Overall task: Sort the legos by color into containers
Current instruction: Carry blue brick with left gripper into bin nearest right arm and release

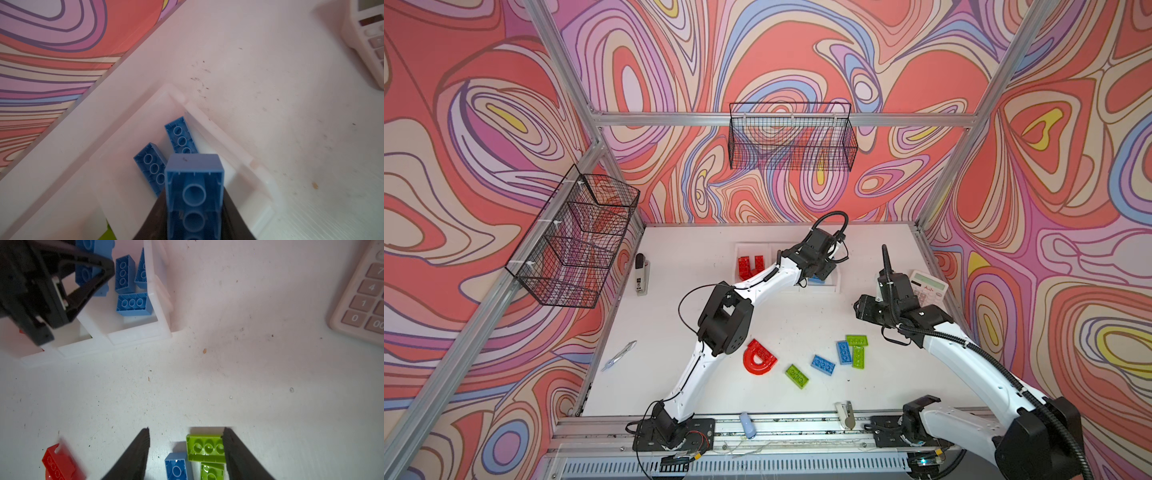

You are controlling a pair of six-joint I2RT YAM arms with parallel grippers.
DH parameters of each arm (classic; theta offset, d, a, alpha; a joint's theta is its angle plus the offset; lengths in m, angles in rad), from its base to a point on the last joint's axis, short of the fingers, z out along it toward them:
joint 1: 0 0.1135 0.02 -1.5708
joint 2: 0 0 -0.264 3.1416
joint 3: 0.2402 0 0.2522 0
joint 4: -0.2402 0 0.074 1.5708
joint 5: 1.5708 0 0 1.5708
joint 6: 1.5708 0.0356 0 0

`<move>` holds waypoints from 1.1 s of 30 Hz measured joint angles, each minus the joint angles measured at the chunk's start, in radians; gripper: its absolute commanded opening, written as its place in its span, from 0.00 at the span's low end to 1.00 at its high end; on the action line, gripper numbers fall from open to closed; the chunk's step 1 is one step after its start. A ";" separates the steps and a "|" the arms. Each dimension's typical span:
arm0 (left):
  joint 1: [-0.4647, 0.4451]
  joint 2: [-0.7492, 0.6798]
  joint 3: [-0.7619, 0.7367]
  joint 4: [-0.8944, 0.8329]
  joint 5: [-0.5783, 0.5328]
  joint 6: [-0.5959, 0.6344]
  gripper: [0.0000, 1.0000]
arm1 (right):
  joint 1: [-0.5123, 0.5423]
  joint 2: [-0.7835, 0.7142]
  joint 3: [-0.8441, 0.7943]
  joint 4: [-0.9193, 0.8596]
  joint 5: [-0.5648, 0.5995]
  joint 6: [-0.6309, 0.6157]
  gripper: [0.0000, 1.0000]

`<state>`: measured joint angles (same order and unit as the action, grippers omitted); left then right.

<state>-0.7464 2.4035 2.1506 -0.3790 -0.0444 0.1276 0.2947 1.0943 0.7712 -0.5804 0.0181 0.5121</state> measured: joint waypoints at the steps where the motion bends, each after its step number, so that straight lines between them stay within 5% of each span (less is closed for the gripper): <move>1: 0.005 0.021 0.027 -0.002 0.000 0.000 0.32 | 0.000 -0.012 -0.006 -0.005 -0.001 0.007 0.60; 9: 0.014 0.094 0.143 -0.019 0.020 -0.014 0.38 | 0.000 -0.061 -0.037 -0.019 -0.019 0.074 0.60; 14: 0.018 0.097 0.146 -0.021 0.022 -0.032 0.66 | 0.000 -0.072 -0.063 -0.068 0.008 0.121 0.61; 19: 0.020 0.070 0.100 -0.005 0.030 -0.050 0.82 | 0.000 -0.047 -0.060 -0.119 0.054 0.156 0.62; 24: 0.020 -0.061 -0.043 0.014 0.047 -0.053 0.86 | 0.000 -0.025 -0.065 -0.121 0.052 0.200 0.65; 31: 0.045 -0.489 -0.444 0.169 0.043 -0.078 0.86 | 0.000 0.010 -0.102 -0.098 0.026 0.249 0.70; 33: 0.072 -0.596 -0.552 0.211 0.039 -0.095 0.85 | 0.000 0.027 -0.107 -0.088 0.013 0.252 0.79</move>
<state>-0.6746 1.8076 1.5986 -0.1677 -0.0051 0.0322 0.2947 1.1210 0.6640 -0.6682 0.0311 0.7643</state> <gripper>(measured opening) 0.858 0.719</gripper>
